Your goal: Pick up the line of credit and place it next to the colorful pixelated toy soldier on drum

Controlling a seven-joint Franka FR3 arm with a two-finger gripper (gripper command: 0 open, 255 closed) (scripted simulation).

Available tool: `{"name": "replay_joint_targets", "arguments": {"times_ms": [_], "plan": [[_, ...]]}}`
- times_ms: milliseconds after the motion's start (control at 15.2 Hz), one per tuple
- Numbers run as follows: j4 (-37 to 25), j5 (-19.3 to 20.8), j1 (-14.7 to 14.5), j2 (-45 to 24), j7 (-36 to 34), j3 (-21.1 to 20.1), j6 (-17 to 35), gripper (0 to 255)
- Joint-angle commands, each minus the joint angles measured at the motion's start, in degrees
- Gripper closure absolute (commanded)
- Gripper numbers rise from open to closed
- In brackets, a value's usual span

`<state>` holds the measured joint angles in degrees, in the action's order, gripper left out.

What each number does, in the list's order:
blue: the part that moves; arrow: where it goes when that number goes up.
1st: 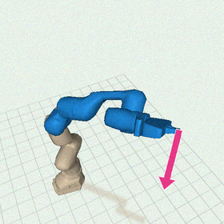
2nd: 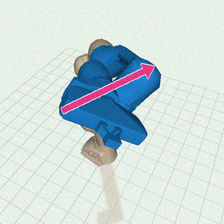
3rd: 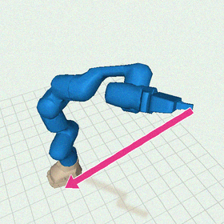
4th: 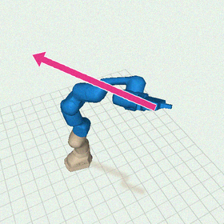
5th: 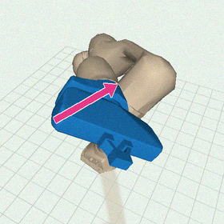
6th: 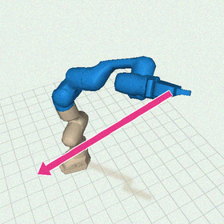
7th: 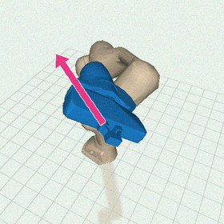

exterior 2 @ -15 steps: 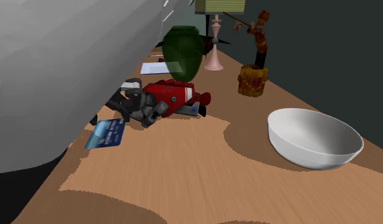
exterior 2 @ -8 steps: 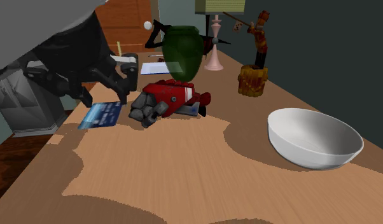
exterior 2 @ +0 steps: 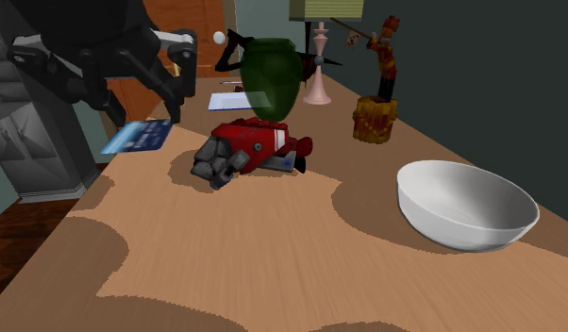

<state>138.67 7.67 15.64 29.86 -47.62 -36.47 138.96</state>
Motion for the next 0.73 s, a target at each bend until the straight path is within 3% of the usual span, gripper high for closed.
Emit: {"name": "replay_joint_targets", "arguments": {"times_ms": [0, 660], "plan": [[-1.12, -0.44, -0.39, 0.48, 0.82, 0.69, -1.59, 255], [-7.63, -1.57, -1.13, 1.43, 3.79, 2.89, -8.90, 255]]}}
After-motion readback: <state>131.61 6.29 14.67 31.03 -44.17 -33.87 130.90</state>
